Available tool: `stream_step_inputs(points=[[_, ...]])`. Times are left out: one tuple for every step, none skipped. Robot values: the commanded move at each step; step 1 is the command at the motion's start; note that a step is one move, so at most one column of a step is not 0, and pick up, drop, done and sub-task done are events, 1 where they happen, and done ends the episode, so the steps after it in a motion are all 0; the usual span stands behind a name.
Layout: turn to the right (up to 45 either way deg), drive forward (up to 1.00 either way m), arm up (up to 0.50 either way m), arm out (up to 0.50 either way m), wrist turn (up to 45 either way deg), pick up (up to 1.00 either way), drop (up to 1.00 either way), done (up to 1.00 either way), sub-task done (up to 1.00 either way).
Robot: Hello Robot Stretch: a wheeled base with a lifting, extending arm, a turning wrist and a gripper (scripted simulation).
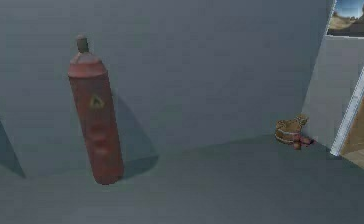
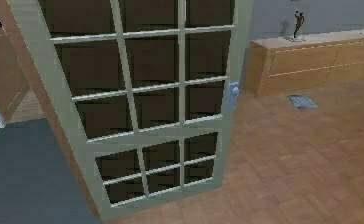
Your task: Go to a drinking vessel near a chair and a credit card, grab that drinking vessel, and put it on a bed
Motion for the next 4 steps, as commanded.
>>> stream_step_inputs(points=[[-6.0,0.0,0.0,0.0,0.0,0.0,0.0,0.0,0.0],[0.0,0.45,0.0,0.0,0.0,0.0,0.0,0.0,0.0],[33.0,0.0,0.0,0.0,0.0,0.0,0.0,0.0,0.0],[0.0,0.6,0.0,0.0,0.0,0.0,0.0,0.0,0.0]])
